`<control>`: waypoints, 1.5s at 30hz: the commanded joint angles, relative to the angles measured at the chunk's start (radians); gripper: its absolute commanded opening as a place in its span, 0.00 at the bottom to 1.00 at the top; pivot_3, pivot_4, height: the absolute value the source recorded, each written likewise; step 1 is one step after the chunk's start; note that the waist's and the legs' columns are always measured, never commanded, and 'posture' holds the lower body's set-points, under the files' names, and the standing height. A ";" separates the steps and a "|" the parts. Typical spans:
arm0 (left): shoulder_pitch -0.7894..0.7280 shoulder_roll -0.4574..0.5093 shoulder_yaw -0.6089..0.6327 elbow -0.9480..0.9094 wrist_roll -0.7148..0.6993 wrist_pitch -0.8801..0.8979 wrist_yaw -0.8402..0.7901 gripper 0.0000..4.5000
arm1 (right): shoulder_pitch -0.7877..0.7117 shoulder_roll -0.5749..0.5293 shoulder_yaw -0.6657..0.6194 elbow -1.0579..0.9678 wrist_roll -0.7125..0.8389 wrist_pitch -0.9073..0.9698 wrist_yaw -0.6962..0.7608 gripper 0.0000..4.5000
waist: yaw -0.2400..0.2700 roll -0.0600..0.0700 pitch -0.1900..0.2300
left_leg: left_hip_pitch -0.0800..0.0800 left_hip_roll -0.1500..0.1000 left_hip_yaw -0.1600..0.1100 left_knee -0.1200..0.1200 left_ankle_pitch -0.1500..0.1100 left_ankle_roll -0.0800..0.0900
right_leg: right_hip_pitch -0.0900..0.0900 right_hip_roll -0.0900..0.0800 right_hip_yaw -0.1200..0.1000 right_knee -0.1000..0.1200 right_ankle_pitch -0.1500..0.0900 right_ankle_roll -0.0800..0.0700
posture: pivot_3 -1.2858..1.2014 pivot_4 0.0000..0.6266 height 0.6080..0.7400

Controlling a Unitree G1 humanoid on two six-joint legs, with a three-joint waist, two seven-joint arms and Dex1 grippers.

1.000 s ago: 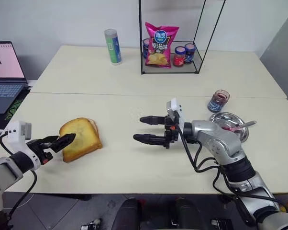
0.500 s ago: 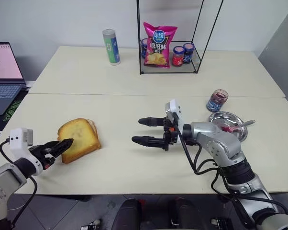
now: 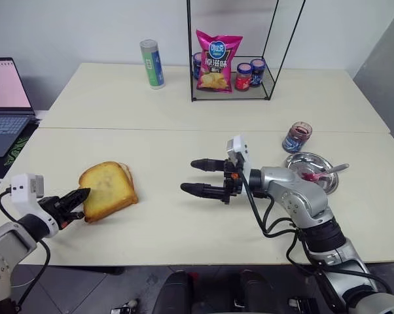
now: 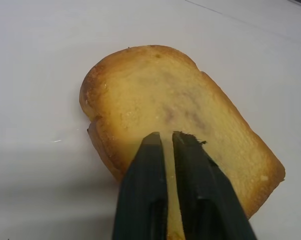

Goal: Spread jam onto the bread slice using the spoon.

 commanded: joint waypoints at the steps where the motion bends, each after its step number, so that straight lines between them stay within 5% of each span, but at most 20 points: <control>1: -0.041 0.023 0.057 -0.028 -0.046 -0.007 0.029 0.01 | -0.018 0.000 -0.033 -0.013 0.001 -0.019 0.007 1.00 | 0.000 0.000 0.000 | 0.000 0.000 0.000 0.000 0.000 0.000 | 0.000 0.000 0.000 0.000 0.000 0.000 | 0.52 0.24 1.00; 9: -0.150 0.070 0.115 -0.065 -0.209 0.097 0.090 0.01 | -0.025 -0.011 -0.065 -0.002 -0.001 -0.019 -0.003 1.00 | -0.002 -0.001 0.000 | 0.000 0.000 0.000 0.001 0.000 0.000 | 0.000 0.000 0.000 0.001 0.000 0.000 | 0.52 0.24 1.00; 16: -0.116 0.132 0.134 -0.003 -0.154 0.035 0.079 0.01 | -0.020 -0.013 -0.080 -0.004 0.000 -0.012 -0.018 1.00 | -0.004 -0.001 0.000 | 0.001 0.000 0.001 0.001 0.001 -0.001 | 0.000 0.002 0.001 0.001 0.000 0.000 | 0.52 0.24 1.00; 25: 0.078 0.052 0.207 0.027 -0.185 0.025 0.042 0.38 | -0.002 0.010 -0.037 -0.036 0.013 0.014 0.002 1.00 | -0.006 -0.001 -0.001 | 0.001 0.001 0.002 0.000 0.001 -0.002 | -0.001 0.002 0.002 0.001 0.000 0.000 | 0.52 0.24 1.00; 39: -0.004 0.002 0.039 0.092 -0.137 -0.020 0.090 0.98 | 0.012 0.016 -0.010 -0.059 0.003 0.017 0.007 1.00 | 0.003 -0.002 -0.002 | 0.001 0.002 0.001 0.001 0.003 -0.002 | 0.000 0.003 0.001 0.001 0.002 -0.004 | 0.52 0.24 1.00; 45: -0.053 0.009 -0.048 0.192 -0.081 -0.050 0.057 0.98 | 0.024 0.002 -0.025 -0.075 0.003 0.027 -0.015 1.00 | -0.002 -0.003 -0.002 | 0.001 0.002 0.002 0.001 0.003 -0.002 | 0.000 0.004 0.002 0.002 0.002 -0.003 | 0.52 0.24 1.00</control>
